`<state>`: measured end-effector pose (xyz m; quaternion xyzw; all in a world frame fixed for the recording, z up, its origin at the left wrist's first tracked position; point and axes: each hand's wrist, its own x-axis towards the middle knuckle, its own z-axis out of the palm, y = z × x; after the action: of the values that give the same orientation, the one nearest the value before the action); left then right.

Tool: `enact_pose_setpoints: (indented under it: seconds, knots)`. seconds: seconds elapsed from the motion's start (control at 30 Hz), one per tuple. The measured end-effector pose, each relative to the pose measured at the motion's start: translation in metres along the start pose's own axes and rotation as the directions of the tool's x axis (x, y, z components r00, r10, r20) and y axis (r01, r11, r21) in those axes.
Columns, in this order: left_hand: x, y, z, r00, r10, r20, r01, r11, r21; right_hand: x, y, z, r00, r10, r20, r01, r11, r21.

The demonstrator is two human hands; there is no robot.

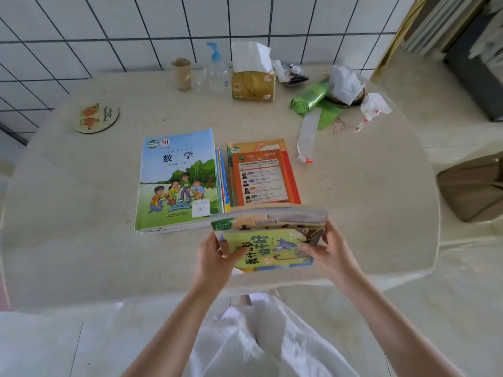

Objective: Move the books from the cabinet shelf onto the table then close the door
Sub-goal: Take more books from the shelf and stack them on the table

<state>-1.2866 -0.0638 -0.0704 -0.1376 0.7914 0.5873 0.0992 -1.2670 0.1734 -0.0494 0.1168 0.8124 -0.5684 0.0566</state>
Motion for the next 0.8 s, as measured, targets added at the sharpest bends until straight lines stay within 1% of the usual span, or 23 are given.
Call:
enact_pose_setpoints:
  seconds: [0.07, 0.13, 0.23, 0.37, 0.47, 0.53, 0.67, 0.8]
  knots:
    - [0.003, -0.010, 0.009, 0.999, 0.001, -0.035, 0.000, 0.999, 0.048, 0.004, 0.012, 0.001, 0.997, -0.058, -0.043, 0.056, 0.997, -0.043]
    - [0.002, -0.018, 0.017, 0.997, 0.056, -0.061, -0.048, 0.992, 0.119, 0.005, 0.021, 0.002, 0.993, -0.106, -0.055, 0.103, 0.993, -0.054]
    - [-0.003, -0.025, 0.025, 0.991, 0.117, -0.060, -0.106, 0.982, 0.158, 0.005, 0.030, -0.001, 0.995, -0.085, -0.046, 0.086, 0.996, 0.033]
    - [0.000, -0.033, 0.029, 0.990, 0.128, -0.052, -0.116, 0.976, 0.187, 0.010, 0.038, -0.009, 0.996, -0.091, 0.017, 0.090, 0.994, 0.067]
    - [0.003, -0.037, 0.025, 0.990, 0.138, 0.000, -0.135, 0.970, 0.203, 0.015, 0.044, -0.009, 0.994, -0.073, 0.083, 0.072, 0.997, 0.008]
    - [0.004, -0.040, 0.024, 0.991, 0.130, 0.029, -0.133, 0.967, 0.216, 0.016, 0.051, -0.009, 0.996, -0.039, 0.086, 0.041, 0.999, -0.020]
    - [0.004, -0.052, 0.028, 0.998, 0.060, 0.016, -0.062, 0.968, 0.245, 0.016, 0.067, -0.006, 0.992, 0.018, 0.123, -0.022, 0.999, 0.032]
    - [0.005, -0.058, 0.034, 1.000, 0.019, 0.010, -0.021, 0.957, 0.288, 0.020, 0.073, -0.003, 0.989, 0.055, 0.136, -0.056, 0.998, 0.001]
